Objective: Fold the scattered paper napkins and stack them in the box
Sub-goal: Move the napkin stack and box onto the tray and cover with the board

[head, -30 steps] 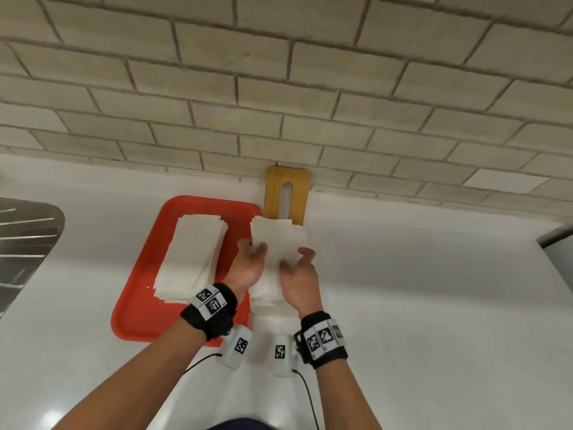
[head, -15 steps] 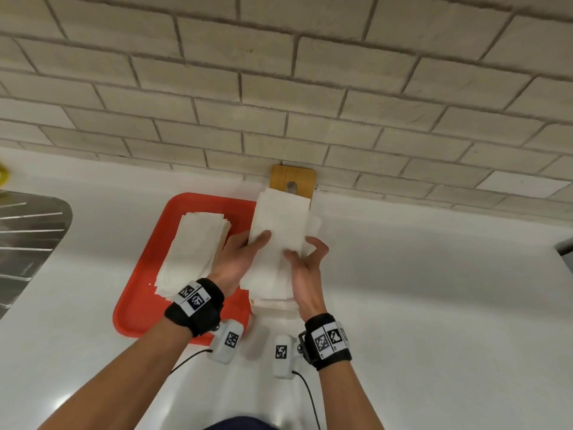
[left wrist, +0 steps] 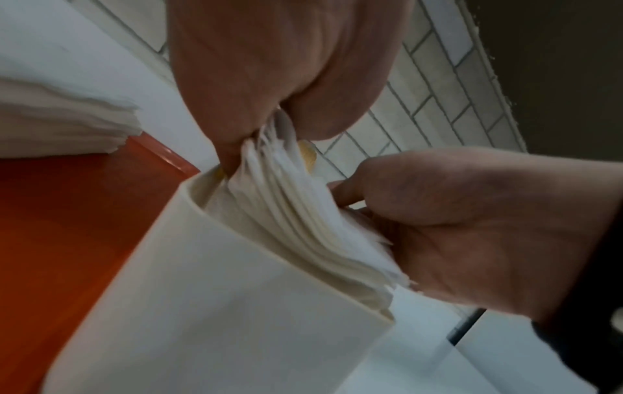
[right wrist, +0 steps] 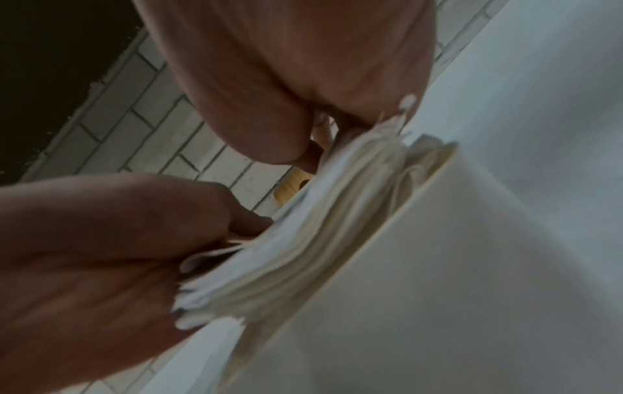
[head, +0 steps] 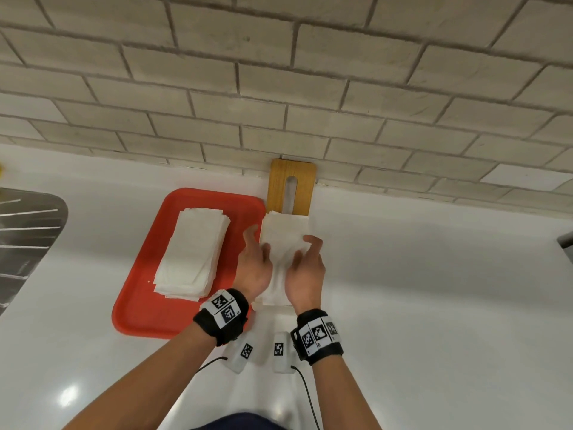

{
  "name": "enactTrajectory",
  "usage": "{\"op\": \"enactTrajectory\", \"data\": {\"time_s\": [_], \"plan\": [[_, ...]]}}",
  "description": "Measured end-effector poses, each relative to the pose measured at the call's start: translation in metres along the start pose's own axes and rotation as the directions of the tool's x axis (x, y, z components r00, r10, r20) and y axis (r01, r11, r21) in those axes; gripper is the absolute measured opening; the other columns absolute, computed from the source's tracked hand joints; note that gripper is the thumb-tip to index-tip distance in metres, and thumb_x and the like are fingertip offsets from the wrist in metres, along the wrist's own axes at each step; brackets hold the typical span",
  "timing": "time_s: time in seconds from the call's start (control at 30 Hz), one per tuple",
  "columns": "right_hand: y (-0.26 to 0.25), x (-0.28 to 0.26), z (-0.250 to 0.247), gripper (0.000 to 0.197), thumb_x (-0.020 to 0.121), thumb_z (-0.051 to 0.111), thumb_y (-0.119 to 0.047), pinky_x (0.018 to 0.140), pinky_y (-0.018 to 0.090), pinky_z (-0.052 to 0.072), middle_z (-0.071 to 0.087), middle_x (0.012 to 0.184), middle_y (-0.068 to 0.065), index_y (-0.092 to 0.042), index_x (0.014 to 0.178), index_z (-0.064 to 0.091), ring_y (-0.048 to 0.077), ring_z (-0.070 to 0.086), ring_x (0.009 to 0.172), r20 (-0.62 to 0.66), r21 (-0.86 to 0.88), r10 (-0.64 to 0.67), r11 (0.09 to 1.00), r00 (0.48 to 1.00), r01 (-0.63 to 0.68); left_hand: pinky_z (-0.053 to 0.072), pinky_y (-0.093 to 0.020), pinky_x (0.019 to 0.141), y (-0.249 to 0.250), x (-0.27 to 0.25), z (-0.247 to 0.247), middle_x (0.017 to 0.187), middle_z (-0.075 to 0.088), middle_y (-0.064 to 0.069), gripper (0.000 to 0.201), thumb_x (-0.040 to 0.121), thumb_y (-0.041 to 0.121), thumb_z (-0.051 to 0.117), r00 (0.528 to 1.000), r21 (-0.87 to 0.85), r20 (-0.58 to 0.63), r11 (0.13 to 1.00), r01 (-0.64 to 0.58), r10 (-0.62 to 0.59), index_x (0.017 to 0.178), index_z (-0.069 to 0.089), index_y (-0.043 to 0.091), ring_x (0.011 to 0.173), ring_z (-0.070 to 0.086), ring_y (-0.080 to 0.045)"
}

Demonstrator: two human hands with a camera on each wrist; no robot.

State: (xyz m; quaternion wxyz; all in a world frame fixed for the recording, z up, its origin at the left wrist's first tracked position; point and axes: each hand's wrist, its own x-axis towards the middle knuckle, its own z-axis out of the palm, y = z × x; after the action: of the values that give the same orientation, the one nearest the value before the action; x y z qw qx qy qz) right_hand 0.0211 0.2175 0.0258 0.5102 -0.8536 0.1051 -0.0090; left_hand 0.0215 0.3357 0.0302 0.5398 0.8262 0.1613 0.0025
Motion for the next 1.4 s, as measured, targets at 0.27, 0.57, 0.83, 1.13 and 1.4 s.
{"op": "enactTrajectory", "data": {"time_s": [0.27, 0.57, 0.83, 1.13, 1.4], "plan": [[-0.006, 0.013, -0.031, 0.039, 0.103, 0.063, -0.017, 0.100, 0.044, 0.052, 0.049, 0.137, 0.016, -0.011, 0.141, 0.055, 0.039, 0.059, 0.121, 0.150, -0.479, -0.239, 0.831, 0.959, 0.282, 0.046, -0.046, 0.108, -0.006, 0.012, -0.025, 0.129, 0.052, -0.016, 0.041, 0.099, 0.026, 0.066, 0.899, 0.683, 0.160, 0.611, -0.399, 0.408, 0.137, 0.061, 0.012, 0.117, 0.057, -0.036], [0.006, 0.056, -0.035, 0.121, 0.078, 0.062, -0.087, 0.132, 0.059, 0.003, 0.003, 0.179, -0.012, -0.030, 0.170, 0.008, 0.013, 0.022, 0.163, 0.743, -0.584, 0.042, 0.528, 0.668, 0.616, 0.001, -0.044, 0.134, 0.009, 0.066, -0.019, 0.178, 0.011, -0.005, 0.115, 0.085, 0.082, 0.061, 0.691, 0.639, 0.722, 0.348, -0.686, 0.037, 0.167, 0.022, 0.011, 0.165, 0.008, -0.019], [0.008, 0.065, -0.048, 0.117, 0.069, 0.077, -0.081, 0.132, 0.059, 0.016, 0.024, 0.173, -0.010, -0.031, 0.165, 0.031, 0.015, 0.026, 0.160, 0.793, -0.482, 0.044, 0.654, 0.608, 0.582, -0.007, -0.061, 0.130, -0.008, 0.065, -0.004, 0.178, -0.001, -0.013, 0.155, 0.053, 0.110, 0.047, 0.703, 0.688, 0.711, 0.181, -0.702, 0.022, 0.169, 0.001, 0.018, 0.166, -0.005, -0.031], [0.007, 0.192, -0.035, 0.061, 0.097, 0.070, -0.059, 0.104, 0.036, 0.050, 0.072, 0.131, 0.005, -0.017, 0.139, 0.058, 0.026, 0.065, 0.125, 0.339, -0.419, 0.033, 0.900, 0.940, 0.119, -0.018, -0.058, 0.128, -0.021, 0.044, 0.006, 0.168, -0.033, -0.025, 0.137, 0.063, 0.114, 0.020, 0.731, 0.713, 0.682, 0.187, -0.676, 0.040, 0.161, -0.033, 0.034, 0.156, -0.032, -0.047], [-0.008, 0.205, -0.027, 0.023, 0.101, 0.072, -0.032, 0.082, 0.026, 0.056, 0.077, 0.110, 0.001, -0.022, 0.121, 0.067, 0.023, 0.074, 0.105, 0.357, -0.151, -0.220, 0.946, 0.908, 0.288, -0.019, -0.057, 0.127, -0.019, 0.044, 0.006, 0.170, -0.034, -0.020, 0.144, 0.060, 0.114, 0.025, 0.741, 0.722, 0.671, 0.199, -0.663, 0.033, 0.165, -0.026, 0.030, 0.157, -0.032, -0.044]]}}
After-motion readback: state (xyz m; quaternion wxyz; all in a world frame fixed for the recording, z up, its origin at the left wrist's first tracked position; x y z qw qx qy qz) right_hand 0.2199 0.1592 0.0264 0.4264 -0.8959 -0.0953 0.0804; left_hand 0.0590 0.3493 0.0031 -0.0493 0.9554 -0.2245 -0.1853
